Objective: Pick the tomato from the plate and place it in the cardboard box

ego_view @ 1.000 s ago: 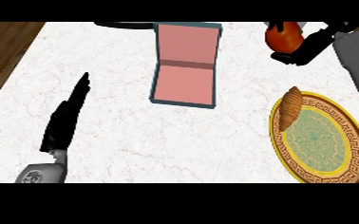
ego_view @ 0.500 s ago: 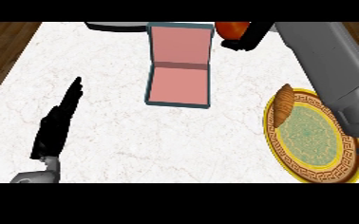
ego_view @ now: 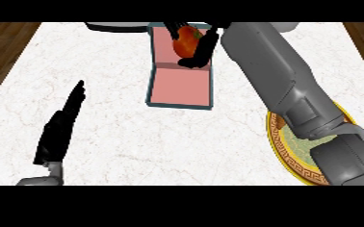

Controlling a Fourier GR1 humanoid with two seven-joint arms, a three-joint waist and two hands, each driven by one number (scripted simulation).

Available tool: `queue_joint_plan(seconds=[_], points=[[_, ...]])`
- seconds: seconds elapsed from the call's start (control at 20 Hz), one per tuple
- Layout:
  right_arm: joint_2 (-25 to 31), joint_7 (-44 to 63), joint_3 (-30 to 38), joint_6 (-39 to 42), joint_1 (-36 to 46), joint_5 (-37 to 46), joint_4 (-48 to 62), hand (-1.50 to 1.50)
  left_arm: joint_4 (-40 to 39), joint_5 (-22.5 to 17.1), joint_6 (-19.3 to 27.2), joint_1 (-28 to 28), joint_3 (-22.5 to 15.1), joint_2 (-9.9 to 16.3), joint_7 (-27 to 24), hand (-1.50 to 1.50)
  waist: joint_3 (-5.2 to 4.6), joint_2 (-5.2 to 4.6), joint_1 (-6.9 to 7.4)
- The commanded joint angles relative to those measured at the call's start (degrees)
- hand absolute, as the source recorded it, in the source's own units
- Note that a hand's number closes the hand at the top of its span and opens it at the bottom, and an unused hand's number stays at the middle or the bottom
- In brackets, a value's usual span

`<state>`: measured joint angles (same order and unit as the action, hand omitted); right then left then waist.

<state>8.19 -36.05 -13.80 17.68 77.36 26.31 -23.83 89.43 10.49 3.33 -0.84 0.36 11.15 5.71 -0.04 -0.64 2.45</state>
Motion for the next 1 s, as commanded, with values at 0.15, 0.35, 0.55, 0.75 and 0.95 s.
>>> queue_joint_plan(seconds=[0.15, 0.35, 0.55, 0.75, 0.95], points=[[-7.75, 2.84, -2.14, -6.39, 1.36, 5.22, 8.23, 1.50, -0.55, -0.73, -0.86, -0.08, 0.87, 0.21, -1.62, 0.00, -0.01, -0.25, 0.43], [-8.08, 5.26, -1.68, -5.67, 0.17, 2.33, 10.90, -1.50, 0.87, 0.73, -0.40, -1.88, -0.53, -0.43, 1.57, 0.00, 0.01, -0.35, 1.26], [-8.15, 2.60, -1.27, -6.06, -0.51, 0.91, 12.00, -1.50, -2.11, 1.23, 0.12, -5.23, -0.59, -1.34, 1.67, 0.00, 0.00, -0.65, 1.44], [-8.17, 4.89, 3.10, -5.52, -1.02, -6.85, 10.27, -1.50, -2.71, 0.44, -1.26, -5.34, 0.06, -0.39, 0.70, 0.00, -0.01, -0.76, 2.77], [-8.18, 4.41, 10.78, -8.92, -1.67, -12.85, 12.26, -1.50, -1.56, 0.89, -0.68, -1.01, 0.11, -0.21, -2.23, 0.00, 0.01, -0.91, 2.57]])
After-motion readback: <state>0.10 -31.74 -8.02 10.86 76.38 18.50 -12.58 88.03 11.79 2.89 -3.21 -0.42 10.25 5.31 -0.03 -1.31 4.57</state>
